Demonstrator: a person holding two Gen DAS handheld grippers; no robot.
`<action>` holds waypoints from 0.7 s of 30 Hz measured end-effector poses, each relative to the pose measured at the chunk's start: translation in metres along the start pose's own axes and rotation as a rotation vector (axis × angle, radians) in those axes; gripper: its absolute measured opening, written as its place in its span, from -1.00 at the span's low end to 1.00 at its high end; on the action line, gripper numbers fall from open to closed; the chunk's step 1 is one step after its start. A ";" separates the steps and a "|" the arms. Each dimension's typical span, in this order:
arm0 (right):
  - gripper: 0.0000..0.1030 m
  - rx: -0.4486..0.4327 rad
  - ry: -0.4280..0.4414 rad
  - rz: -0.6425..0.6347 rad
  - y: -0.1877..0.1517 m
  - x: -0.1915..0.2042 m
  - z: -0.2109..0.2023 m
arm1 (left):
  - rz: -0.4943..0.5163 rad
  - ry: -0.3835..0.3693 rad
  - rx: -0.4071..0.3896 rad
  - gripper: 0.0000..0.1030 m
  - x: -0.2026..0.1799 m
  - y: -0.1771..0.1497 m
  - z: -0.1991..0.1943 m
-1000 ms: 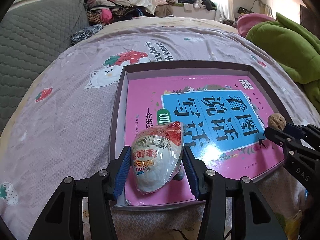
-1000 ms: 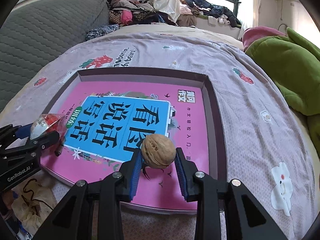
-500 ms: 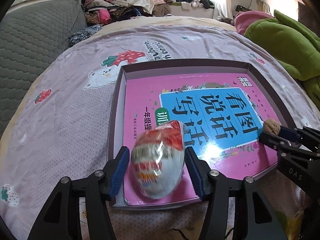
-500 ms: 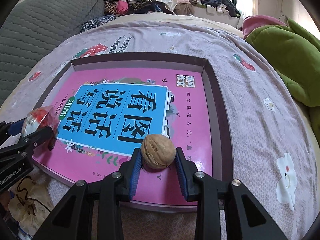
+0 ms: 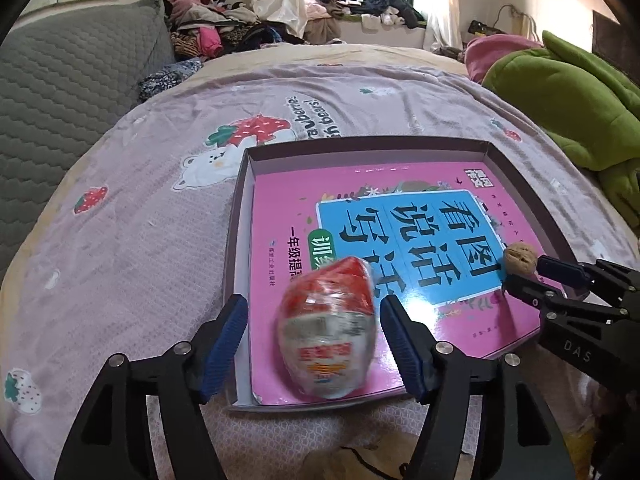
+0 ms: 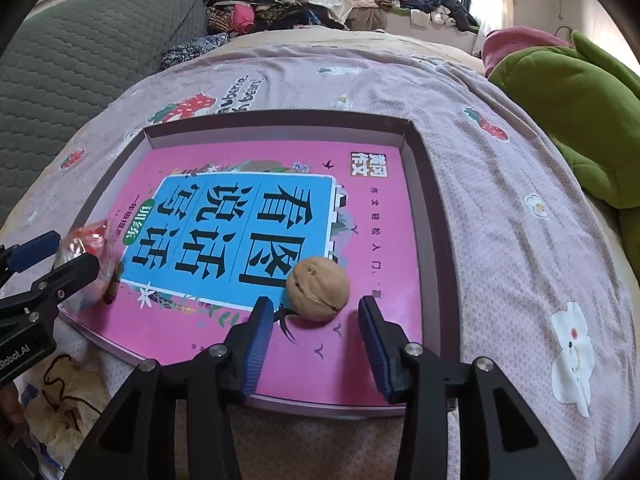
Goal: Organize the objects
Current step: 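Open left tool to drop the egg package in the tray while right tool releases the walnut, then lift both tools away from the tray back over the remaining items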
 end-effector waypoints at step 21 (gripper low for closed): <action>0.14 -0.243 0.050 0.040 0.003 0.006 -0.113 | -0.057 0.005 -0.119 0.41 -0.006 -0.008 -0.073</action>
Point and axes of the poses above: each gripper's, at about its wrist camera, not at the fingertips, and z roughly the way its jaws point, x to its left, y to its top, the point moved 5 cm from there along z, roughly the way its jaws point, and after that the axes turned 3 degrees about -y, right-handed, at the moved point
